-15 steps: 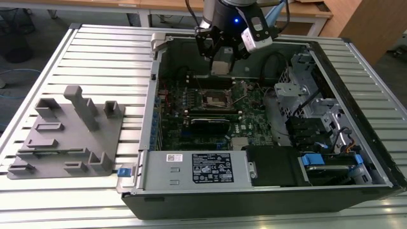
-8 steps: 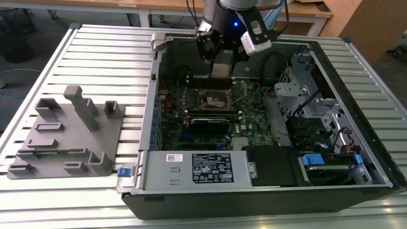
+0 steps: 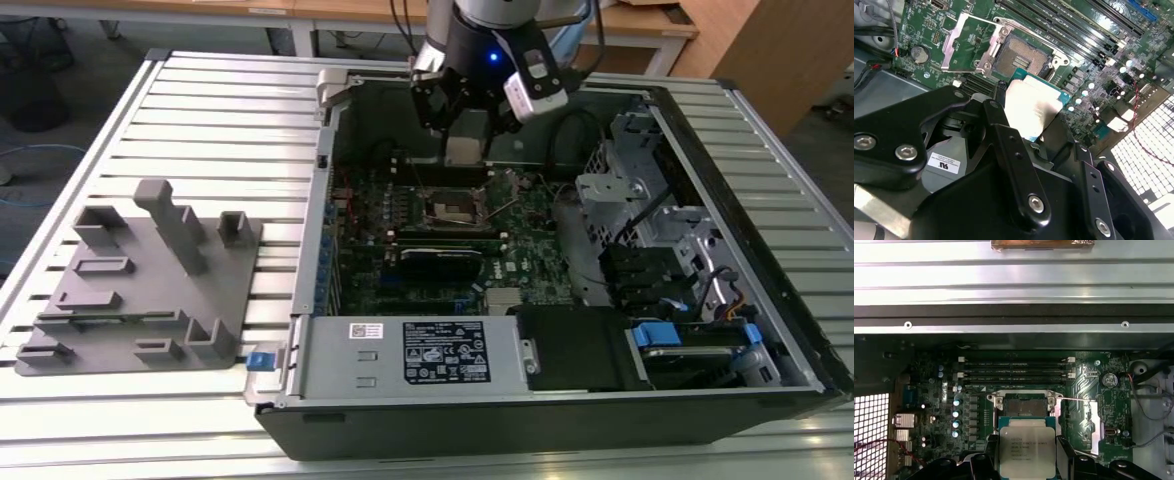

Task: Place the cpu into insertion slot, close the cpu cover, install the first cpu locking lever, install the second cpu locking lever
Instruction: 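Place the cpu into insertion slot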

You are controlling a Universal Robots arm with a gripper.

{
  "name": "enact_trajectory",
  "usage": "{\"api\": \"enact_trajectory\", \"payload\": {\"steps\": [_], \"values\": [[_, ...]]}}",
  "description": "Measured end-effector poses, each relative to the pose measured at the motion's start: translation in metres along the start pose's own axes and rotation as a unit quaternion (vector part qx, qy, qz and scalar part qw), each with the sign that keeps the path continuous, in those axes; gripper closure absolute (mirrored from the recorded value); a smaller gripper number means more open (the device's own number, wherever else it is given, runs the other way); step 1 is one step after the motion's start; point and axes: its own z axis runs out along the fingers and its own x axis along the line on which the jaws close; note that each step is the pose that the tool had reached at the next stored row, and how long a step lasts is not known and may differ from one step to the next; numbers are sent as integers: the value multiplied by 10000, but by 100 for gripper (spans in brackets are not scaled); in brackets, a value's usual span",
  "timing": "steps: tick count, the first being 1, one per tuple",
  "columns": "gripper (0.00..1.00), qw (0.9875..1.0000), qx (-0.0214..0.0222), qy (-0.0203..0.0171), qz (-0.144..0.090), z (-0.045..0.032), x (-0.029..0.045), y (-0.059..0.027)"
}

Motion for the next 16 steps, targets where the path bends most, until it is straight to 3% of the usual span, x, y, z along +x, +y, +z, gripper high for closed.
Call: {"api": "enact_trajectory", "payload": {"steps": [8,16], "values": [[46,10000,0,0,0,10,0,-1],[46,10000,0,0,0,89,0,-8]]}}
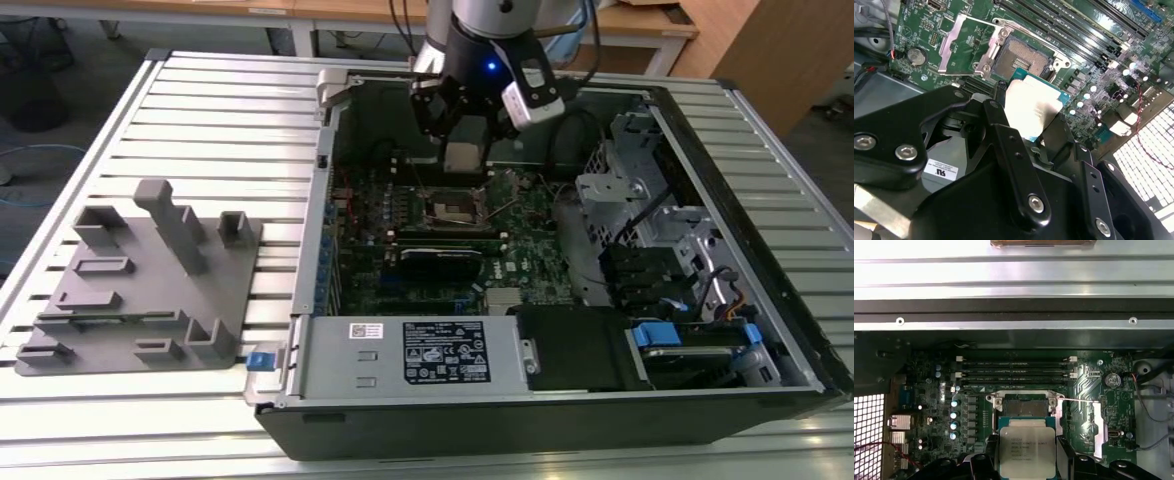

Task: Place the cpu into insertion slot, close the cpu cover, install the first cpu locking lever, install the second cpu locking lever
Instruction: 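Place the cpu into insertion slot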

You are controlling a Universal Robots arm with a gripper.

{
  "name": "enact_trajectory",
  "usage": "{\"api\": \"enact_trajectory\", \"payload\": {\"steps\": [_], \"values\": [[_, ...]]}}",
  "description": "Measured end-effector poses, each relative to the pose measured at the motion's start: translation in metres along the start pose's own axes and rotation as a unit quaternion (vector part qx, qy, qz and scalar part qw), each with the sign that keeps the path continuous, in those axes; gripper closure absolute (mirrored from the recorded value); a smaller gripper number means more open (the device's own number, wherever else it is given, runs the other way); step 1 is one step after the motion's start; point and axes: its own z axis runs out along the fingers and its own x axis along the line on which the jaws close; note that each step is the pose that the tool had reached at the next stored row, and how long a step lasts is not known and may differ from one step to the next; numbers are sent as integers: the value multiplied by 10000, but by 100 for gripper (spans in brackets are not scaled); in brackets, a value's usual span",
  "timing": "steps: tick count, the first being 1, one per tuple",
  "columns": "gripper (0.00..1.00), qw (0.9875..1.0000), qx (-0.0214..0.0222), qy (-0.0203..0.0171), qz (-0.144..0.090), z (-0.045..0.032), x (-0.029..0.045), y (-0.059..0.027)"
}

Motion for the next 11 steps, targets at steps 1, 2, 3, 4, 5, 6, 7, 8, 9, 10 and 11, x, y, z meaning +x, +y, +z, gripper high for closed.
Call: {"api": "enact_trajectory", "payload": {"steps": [1,2,3,4,5,6,7,8,9,10,11], "values": [[46,10000,0,0,0,12,0,-1],[46,10000,0,0,0,23,0,-2],[46,10000,1,0,0,33,0,-3],[46,10000,0,0,0,44,0,-4],[46,10000,0,0,0,54,0,-5],[46,10000,0,0,0,64,0,-6],[46,10000,0,0,0,73,0,-6],[46,10000,0,0,0,81,0,-7],[46,10000,0,0,0,87,0,-8],[46,10000,1,0,0,90,0,-8],[46,10000,1,0,0,90,0,-8]]}}
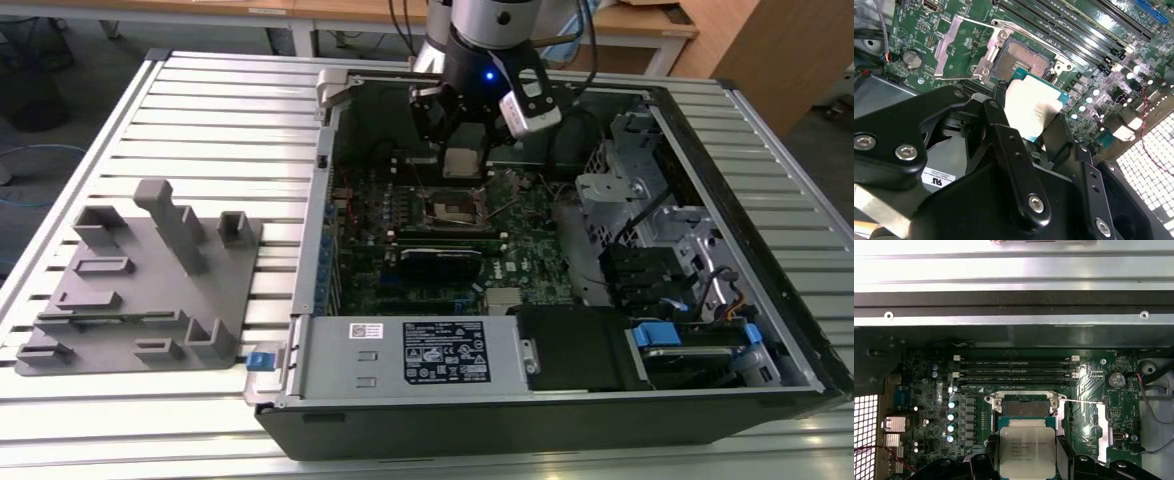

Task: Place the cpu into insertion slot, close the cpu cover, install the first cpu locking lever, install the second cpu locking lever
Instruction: 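Place the cpu into insertion slot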

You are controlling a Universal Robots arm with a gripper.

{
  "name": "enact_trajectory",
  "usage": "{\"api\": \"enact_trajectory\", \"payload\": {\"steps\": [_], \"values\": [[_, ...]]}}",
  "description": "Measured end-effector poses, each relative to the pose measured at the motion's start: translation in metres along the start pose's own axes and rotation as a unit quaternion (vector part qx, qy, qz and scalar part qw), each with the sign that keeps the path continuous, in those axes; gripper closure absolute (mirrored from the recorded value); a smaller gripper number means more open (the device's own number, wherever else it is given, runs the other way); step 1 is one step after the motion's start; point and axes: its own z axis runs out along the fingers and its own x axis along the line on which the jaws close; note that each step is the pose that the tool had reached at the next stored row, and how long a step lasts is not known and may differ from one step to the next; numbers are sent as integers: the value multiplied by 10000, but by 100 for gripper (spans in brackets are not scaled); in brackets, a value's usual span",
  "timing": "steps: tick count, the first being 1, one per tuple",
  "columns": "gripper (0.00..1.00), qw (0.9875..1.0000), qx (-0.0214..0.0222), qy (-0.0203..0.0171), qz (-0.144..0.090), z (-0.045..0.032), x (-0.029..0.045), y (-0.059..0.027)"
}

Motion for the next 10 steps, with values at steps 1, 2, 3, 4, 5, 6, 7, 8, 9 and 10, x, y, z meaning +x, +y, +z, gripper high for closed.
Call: {"api": "enact_trajectory", "payload": {"steps": [1,2,3,4,5,6,7,8,9,10], "values": [[46,10000,0,0,0,0,0,0],[46,10000,-1,0,0,1,0,0],[46,10000,-1,0,0,1,0,0],[46,10000,-1,0,0,2,0,0],[46,10000,-1,0,0,2,0,0],[46,10000,-1,-1,0,4,0,0],[46,10000,-4,-1,0,9,0,0],[46,10000,-3,-1,0,15,0,-1],[46,10000,-1,0,0,21,0,-2],[46,10000,-1,0,0,28,0,-2]]}}
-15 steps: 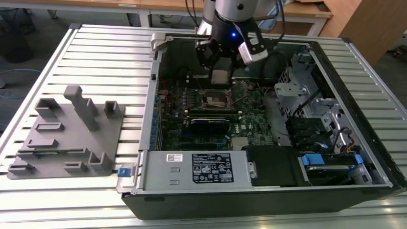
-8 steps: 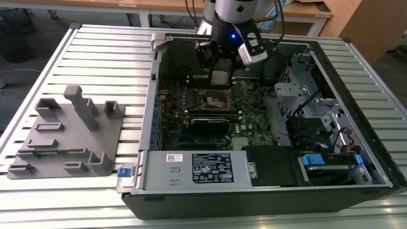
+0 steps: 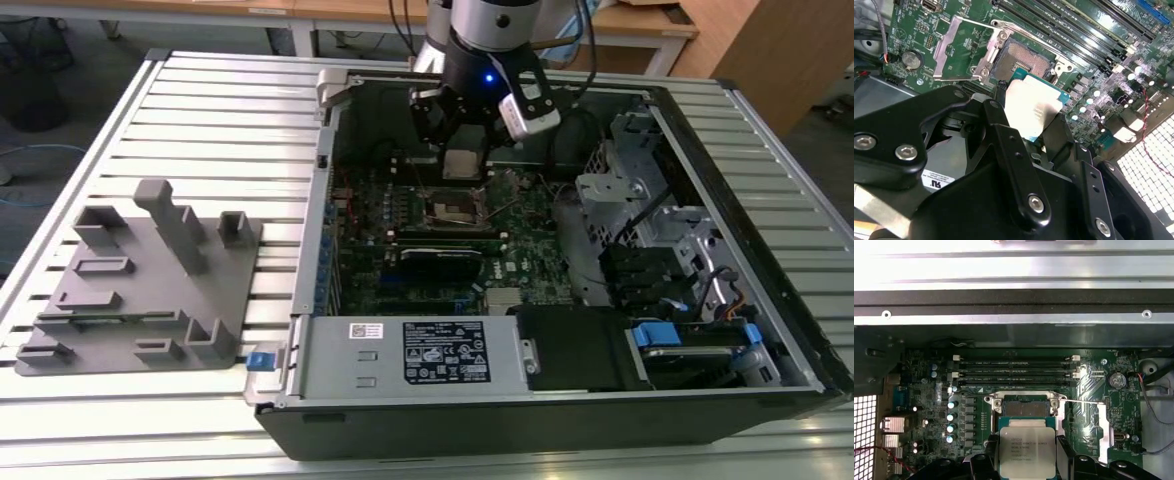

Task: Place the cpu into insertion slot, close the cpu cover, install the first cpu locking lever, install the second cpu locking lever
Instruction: 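Place the cpu into insertion slot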

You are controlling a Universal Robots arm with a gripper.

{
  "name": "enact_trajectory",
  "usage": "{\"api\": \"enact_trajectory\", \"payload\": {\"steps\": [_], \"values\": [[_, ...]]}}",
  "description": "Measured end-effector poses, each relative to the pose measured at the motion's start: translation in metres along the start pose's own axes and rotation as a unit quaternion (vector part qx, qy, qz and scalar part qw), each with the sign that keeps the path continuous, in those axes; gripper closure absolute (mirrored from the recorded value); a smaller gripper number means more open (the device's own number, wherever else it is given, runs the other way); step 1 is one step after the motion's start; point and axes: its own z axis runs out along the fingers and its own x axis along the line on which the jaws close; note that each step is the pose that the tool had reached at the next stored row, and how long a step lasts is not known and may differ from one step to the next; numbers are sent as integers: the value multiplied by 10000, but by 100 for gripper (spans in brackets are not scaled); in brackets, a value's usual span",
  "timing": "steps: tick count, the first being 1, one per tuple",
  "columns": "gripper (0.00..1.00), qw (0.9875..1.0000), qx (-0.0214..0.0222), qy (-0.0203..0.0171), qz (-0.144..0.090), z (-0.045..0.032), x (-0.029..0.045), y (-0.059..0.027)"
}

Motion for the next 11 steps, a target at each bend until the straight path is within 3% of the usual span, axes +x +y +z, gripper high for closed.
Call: {"api": "enact_trajectory", "payload": {"steps": [11], "values": [[46,10000,0,-6,69,14,0,-1]]}}
